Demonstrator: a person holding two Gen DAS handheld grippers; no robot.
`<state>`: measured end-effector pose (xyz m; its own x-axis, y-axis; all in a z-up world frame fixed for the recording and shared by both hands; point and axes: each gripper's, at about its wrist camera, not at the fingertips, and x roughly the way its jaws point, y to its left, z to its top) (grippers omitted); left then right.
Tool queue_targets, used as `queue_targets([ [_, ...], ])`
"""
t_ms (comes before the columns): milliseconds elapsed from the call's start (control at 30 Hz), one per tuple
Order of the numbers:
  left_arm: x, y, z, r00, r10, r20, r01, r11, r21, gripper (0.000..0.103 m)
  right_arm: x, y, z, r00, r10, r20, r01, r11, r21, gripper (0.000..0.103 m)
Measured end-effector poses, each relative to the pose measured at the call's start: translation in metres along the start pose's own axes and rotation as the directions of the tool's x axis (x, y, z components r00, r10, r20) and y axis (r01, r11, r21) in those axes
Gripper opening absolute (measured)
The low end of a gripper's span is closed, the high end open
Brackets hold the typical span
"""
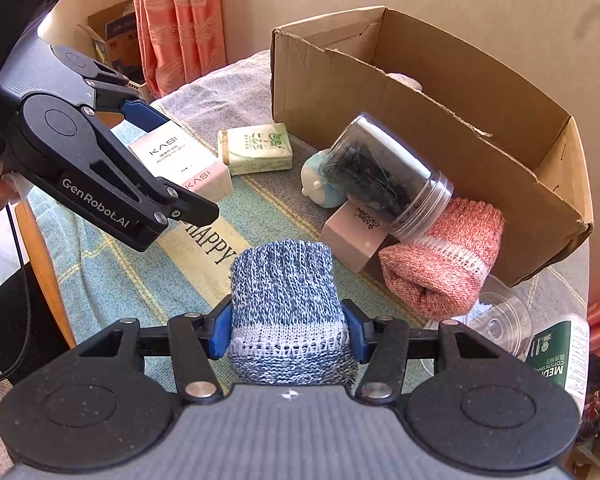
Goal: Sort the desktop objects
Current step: 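Lift the sock with the right tool while the left tool carries the KASI box over the box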
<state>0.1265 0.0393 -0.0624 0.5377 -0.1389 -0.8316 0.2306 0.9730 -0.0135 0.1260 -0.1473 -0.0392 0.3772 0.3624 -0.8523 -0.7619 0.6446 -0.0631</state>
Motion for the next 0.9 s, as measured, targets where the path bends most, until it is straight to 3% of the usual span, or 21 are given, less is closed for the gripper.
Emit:
queue_targets([
  [367,-0.021,-0.01,0.033,0.996,-0.006,0.091,0.001,0.998,0.058,0.086,-0.041,-0.019,0.023,0.993,-0.052,0.107,0.05,0.999,0.017,0.06],
  [900,-0.027,-0.02,0.102,0.977,0.003,0.212,-0.035,0.988,0.148,0.086,-0.068,-0.073,0.065,0.963,-0.164,0.213,0.154,0.986,0.063,0.06],
])
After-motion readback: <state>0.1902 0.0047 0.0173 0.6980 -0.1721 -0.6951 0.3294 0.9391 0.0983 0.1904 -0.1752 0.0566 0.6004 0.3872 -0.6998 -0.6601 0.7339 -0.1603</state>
